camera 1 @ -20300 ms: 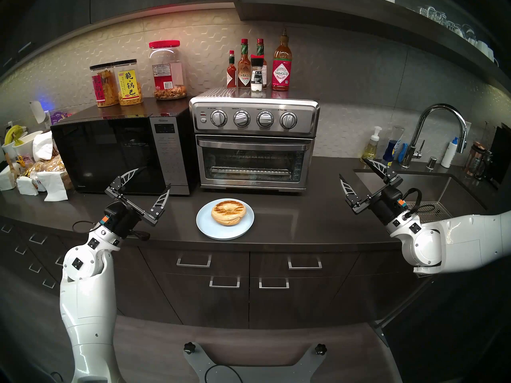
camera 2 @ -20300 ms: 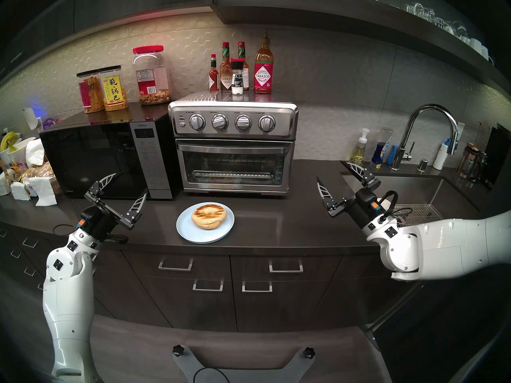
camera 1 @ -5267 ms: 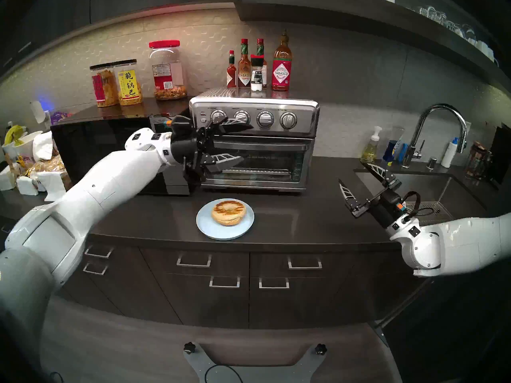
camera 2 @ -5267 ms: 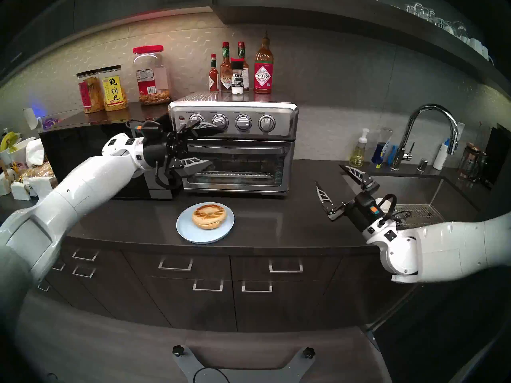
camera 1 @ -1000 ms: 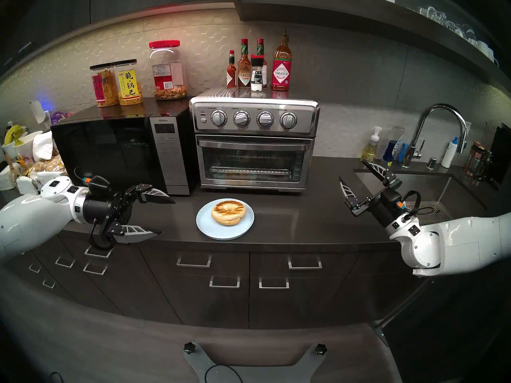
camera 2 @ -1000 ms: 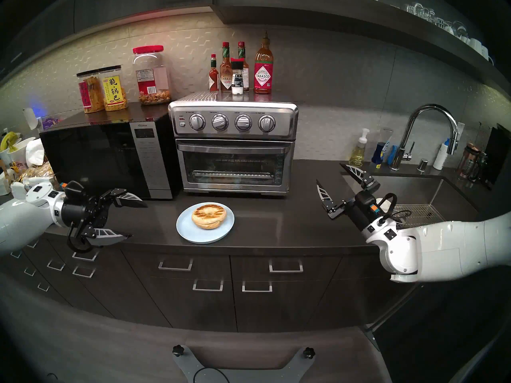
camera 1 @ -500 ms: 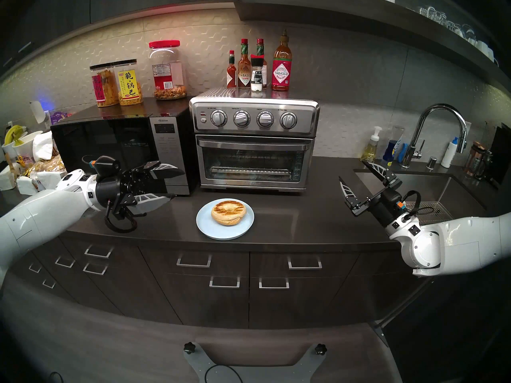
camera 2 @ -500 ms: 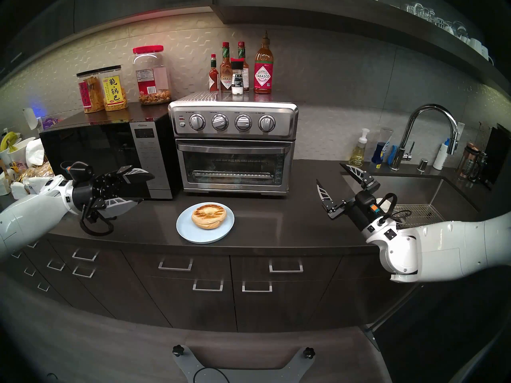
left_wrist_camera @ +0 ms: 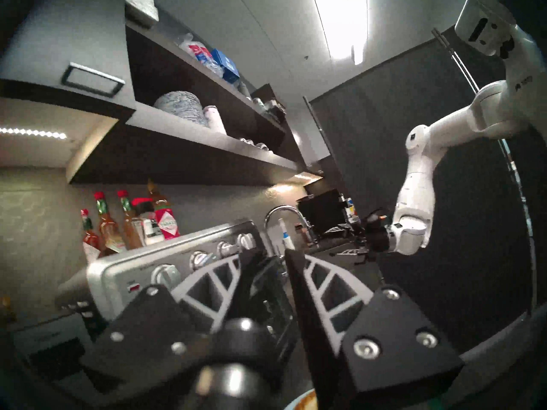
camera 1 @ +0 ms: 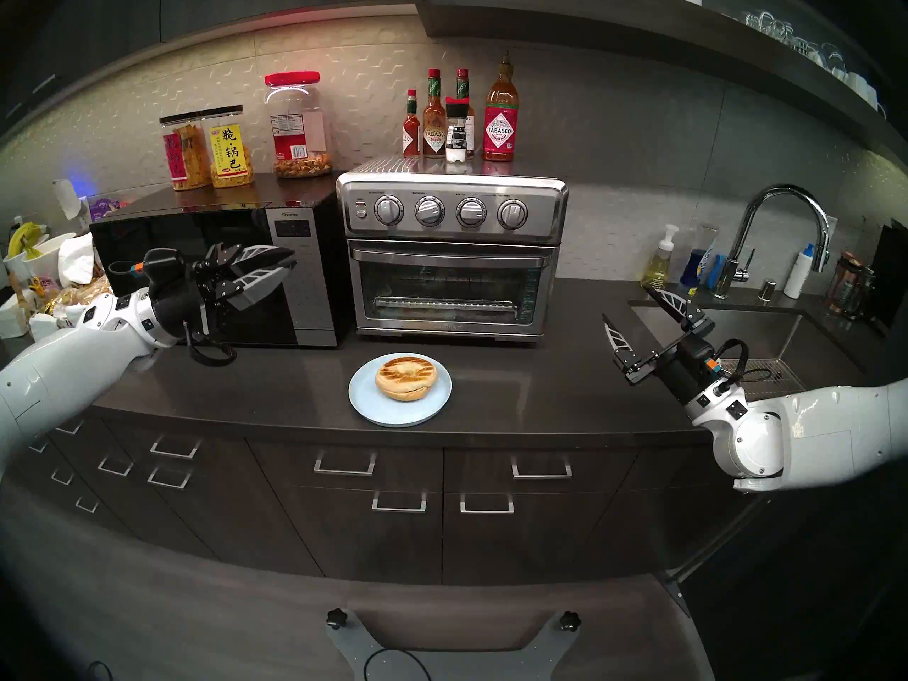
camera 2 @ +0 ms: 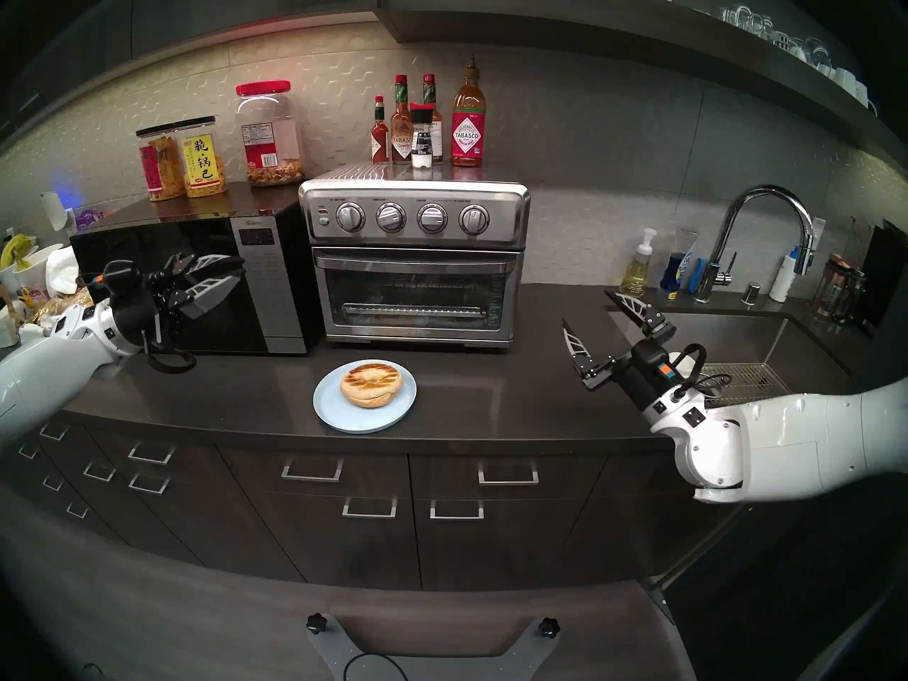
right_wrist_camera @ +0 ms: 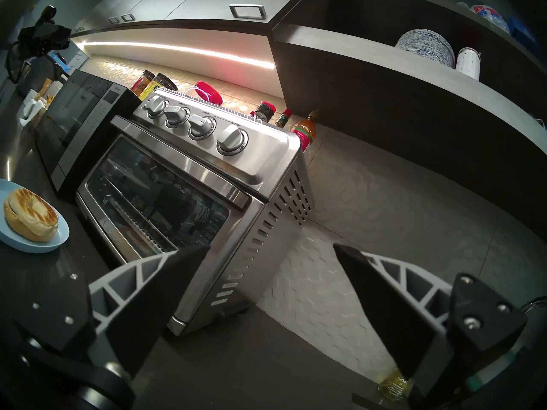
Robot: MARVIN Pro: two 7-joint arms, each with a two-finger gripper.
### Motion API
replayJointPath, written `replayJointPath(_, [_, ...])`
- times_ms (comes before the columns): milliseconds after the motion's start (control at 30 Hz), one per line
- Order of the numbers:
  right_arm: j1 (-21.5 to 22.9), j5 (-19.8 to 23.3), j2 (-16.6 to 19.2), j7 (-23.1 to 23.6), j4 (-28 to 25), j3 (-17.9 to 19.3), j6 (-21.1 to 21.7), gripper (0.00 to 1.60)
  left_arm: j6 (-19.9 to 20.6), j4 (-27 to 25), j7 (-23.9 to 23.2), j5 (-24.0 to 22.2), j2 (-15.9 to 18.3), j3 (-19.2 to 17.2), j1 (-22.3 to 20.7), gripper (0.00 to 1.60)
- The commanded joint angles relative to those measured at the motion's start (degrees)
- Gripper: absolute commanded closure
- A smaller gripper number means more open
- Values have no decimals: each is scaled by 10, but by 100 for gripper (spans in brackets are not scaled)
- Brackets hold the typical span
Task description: Open the oven and place the bagel inside on the rack
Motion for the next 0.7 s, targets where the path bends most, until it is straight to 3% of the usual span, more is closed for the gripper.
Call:
replayJointPath(0, [11,-1,0,1,0,6,1,0,-73,-14,-47,16,22,-17,3,88])
replayJointPath(367, [11,-1,1,1,0,6,1,0,-153,-21,39,48,28,-22,12,100])
replayJointPath(400, [11,-1,1,1,0,6,1,0,-153,-28,66,62,31,-20,13,102])
replayJointPath(667, [11,-1,1,1,0,6,1,0,-153,-47,87,79,34,-20,38,102])
